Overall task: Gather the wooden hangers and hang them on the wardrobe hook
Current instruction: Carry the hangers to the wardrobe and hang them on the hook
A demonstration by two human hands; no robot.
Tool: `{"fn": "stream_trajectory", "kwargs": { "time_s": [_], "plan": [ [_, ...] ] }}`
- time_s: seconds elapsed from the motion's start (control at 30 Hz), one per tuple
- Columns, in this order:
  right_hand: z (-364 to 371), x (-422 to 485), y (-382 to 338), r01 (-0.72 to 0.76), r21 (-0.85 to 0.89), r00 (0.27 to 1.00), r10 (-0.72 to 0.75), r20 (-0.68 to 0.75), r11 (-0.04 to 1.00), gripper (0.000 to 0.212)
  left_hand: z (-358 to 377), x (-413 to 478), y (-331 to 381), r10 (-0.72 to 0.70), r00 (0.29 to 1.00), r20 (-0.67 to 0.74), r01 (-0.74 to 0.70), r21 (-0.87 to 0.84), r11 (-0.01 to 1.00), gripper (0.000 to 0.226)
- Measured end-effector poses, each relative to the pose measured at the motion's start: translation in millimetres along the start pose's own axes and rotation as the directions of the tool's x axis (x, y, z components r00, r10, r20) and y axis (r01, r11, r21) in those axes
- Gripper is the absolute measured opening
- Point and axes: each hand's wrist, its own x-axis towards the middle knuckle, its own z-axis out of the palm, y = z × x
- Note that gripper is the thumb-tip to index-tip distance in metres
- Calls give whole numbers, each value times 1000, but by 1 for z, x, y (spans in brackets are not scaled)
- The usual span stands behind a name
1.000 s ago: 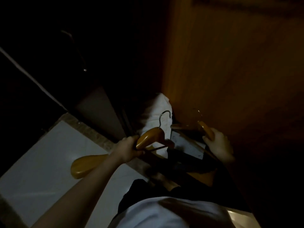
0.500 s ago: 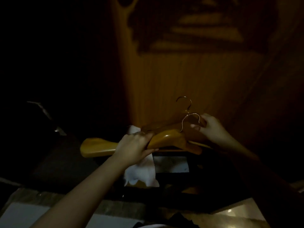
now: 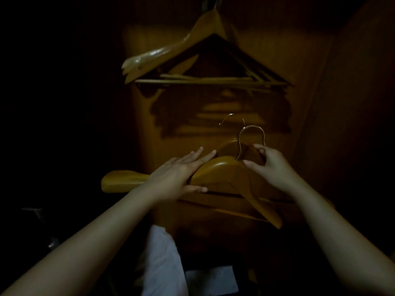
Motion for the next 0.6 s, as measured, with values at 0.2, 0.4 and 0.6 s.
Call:
{"fn": "stream_trajectory", "kwargs": {
  "time_s": [0.2, 0.4, 0.6],
  "plan": [
    [-53, 43, -43, 166, 10, 976, -163, -144, 986, 23, -72, 33, 8, -6, 994, -112, -1, -57, 998, 86],
    [-95, 86, -72, 289, -60, 915, -295, -275, 955, 34, -135, 63, 7, -9, 984, -176, -2, -62, 998, 83],
    [-122, 137, -100, 358, 32, 901, -336, -274, 933, 39, -184, 95, 5, -14, 969, -247, 32, 70, 997, 79]
  ]
}}
